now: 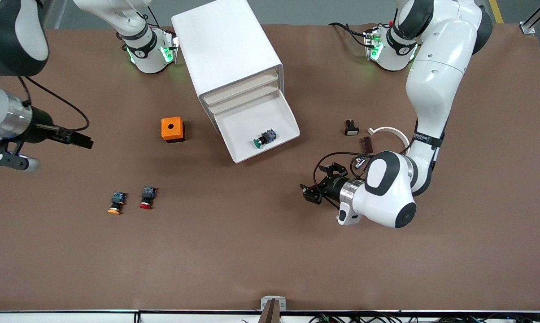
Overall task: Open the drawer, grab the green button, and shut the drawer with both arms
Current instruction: 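Draw back the left gripper while the right gripper reaches toward the drawer, then lower the right gripper into the open drawer over the green button, then grasp the green button with the right gripper and lift it out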
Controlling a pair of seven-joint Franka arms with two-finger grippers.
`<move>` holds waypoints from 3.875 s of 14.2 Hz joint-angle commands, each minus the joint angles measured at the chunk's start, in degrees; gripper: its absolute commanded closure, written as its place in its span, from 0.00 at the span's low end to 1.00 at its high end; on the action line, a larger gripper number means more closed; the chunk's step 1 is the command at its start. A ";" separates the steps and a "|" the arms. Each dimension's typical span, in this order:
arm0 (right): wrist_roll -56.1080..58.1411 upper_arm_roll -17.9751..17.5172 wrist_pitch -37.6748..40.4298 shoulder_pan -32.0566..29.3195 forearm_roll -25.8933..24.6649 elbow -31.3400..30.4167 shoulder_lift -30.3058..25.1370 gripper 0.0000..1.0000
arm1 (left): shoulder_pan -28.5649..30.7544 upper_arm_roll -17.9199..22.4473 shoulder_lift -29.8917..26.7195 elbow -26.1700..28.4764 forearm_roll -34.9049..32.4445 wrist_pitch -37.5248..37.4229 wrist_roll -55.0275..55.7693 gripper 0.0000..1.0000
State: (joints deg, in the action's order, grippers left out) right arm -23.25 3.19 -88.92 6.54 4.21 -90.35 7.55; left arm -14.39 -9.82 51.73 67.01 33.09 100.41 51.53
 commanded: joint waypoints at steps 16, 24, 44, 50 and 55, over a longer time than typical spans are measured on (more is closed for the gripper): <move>-42.13 0.32 -12.23 20.35 3.52 -3.60 1.06 0.00 | -5.37 0.77 -8.58 2.42 -34.83 15.35 12.62 0.01; -57.32 0.41 -20.14 30.54 0.37 -3.60 9.23 0.00 | -6.26 0.42 -7.96 4.80 -38.18 15.26 14.92 0.01; -82.21 0.41 -33.15 44.44 -4.21 -3.78 22.24 0.00 | -6.17 0.33 -8.14 5.06 -38.18 15.26 14.92 0.01; -84.24 0.41 -34.38 46.20 -4.21 -3.78 24.62 0.00 | -6.17 0.33 -8.14 5.06 -38.18 15.26 14.92 0.01; -84.24 0.41 -34.30 46.28 -4.04 -3.78 25.67 0.03 | -6.17 0.33 -8.14 5.06 -38.18 15.26 14.92 0.01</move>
State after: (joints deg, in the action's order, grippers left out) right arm -106.23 3.04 -122.96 52.15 0.94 -94.36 32.81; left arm -20.44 -9.51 44.26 71.26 -3.65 114.94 65.74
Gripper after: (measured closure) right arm 0.004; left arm 0.004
